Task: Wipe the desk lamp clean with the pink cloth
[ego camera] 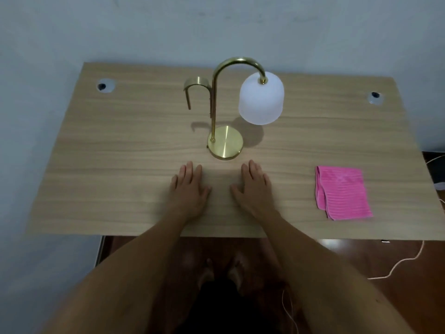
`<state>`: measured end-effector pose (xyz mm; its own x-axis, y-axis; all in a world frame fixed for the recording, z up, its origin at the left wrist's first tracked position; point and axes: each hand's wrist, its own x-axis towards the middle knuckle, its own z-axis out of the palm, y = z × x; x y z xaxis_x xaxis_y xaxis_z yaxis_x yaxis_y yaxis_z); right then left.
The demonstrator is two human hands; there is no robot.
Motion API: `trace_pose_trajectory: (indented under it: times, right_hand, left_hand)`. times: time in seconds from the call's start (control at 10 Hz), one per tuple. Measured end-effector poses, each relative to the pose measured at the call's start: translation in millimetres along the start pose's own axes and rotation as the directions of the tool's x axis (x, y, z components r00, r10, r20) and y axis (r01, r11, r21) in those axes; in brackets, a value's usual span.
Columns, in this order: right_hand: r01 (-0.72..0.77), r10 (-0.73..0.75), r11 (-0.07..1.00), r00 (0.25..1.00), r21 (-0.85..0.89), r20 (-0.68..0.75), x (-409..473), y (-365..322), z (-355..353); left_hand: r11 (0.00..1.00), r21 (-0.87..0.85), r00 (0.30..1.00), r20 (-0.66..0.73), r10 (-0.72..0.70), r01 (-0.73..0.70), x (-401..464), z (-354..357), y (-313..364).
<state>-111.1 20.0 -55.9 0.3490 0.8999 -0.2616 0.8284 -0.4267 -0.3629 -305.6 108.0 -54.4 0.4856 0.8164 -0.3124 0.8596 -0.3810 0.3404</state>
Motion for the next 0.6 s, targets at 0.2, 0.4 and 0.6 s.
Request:
trace_pose_trajectory:
  times: [0.2, 0.4, 0.6]
  right_hand:
    - [-0.004, -0.005, 0.998, 0.991, -0.067, -0.137, -6, 4, 27]
    - [-0.011, -0.013, 0.992, 0.981, -0.124, -0.195, -7, 3, 34]
    - [-0.018, -0.005, 0.994, 0.977, -0.108, -0.213, -4, 3, 36]
  left_hand:
    - [1.0, 0.0, 0.997, -0.075, 0.006, -0.006, -2, 20, -5]
    - [0.997, 0.077, 0.974, -0.224, 0.023, -0.005, -3, 34, -6]
    - [0.994, 0.111, 0.963, -0.267, 0.045, -0.015, -2, 35, -8]
